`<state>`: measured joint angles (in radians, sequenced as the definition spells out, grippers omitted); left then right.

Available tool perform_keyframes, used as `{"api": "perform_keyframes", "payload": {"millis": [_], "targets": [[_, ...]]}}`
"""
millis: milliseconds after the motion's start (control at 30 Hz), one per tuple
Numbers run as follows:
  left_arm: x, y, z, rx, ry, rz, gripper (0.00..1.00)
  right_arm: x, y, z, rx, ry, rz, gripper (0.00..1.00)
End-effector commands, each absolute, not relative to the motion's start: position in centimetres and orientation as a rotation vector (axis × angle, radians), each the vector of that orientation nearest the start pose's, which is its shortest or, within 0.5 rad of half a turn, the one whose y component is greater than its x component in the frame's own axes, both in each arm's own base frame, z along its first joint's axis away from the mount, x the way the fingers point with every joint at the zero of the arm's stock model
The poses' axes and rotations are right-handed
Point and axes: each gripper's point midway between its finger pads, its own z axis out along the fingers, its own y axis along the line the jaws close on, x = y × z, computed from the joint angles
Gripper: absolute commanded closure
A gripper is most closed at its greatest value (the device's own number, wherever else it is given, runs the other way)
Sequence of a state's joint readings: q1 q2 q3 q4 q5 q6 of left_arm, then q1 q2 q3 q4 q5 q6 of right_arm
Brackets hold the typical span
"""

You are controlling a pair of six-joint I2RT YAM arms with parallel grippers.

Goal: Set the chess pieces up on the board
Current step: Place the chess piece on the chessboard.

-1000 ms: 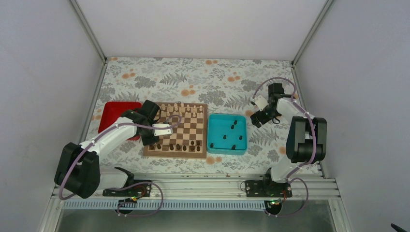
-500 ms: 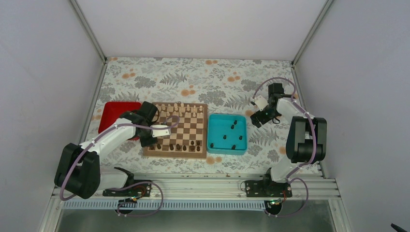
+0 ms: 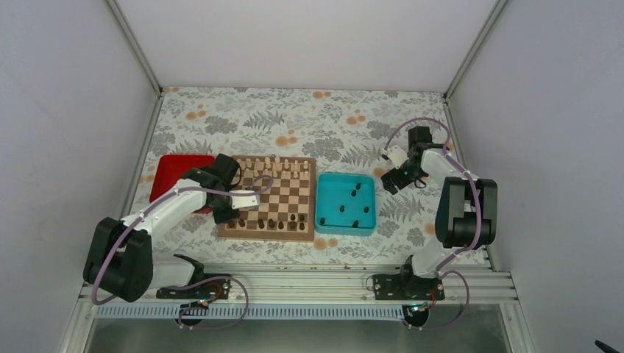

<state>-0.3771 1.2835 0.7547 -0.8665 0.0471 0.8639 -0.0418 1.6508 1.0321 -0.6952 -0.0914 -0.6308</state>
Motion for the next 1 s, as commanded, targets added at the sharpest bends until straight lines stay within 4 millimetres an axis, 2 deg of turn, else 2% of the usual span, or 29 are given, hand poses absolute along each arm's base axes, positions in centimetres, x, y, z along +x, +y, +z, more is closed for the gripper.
{"api": "perform_keyframes", "payload": {"millis": [0, 533, 800, 967], "targets": [[21.3, -9.8, 6.2, 1.73, 2.384, -0.047, 0.91, 34.0, -0.3, 4.5, -0.831, 2.746, -0.017, 0.0], [21.6, -9.4, 5.5, 1.736, 2.399, -0.01, 0.9, 33.9, -0.5, 4.3, -0.831, 2.749, -0.025, 0.0], [21.9, -9.4, 5.7, 1.73, 2.398, 0.001, 0.81, 33.9, -0.5, 4.3, -0.829, 2.752, -0.027, 0.0], [21.9, -10.0, 7.0, 1.727, 2.39, -0.045, 0.78, 33.8, -0.5, 4.1, -0.83, 2.753, -0.024, 0.0]]}}
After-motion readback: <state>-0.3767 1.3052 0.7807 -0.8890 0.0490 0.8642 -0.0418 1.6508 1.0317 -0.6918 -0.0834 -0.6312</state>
